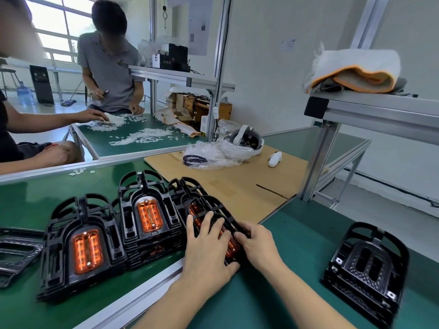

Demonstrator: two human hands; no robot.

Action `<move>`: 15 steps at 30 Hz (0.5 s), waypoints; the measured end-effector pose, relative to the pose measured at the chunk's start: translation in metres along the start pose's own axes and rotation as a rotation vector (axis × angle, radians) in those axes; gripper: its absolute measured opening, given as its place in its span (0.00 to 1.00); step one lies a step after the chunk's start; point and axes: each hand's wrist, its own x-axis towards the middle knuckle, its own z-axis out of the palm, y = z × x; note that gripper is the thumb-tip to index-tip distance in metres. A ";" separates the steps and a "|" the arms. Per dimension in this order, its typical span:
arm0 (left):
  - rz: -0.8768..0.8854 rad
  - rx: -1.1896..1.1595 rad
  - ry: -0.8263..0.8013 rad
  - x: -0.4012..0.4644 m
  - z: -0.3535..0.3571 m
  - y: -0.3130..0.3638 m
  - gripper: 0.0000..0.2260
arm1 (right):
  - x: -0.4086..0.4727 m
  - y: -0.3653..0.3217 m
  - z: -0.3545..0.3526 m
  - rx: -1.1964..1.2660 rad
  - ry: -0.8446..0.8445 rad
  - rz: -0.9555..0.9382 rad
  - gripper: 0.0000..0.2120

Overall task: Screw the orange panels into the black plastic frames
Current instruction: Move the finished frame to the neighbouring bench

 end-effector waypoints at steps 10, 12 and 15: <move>0.052 -0.031 0.106 0.026 -0.008 0.023 0.22 | 0.015 -0.007 -0.012 0.087 0.280 -0.029 0.14; 0.078 -0.038 0.091 0.043 -0.005 0.031 0.21 | 0.025 -0.006 -0.021 0.034 0.339 0.033 0.12; 0.098 -0.042 0.053 0.064 0.005 0.042 0.21 | 0.040 -0.002 -0.031 -0.059 0.382 0.141 0.10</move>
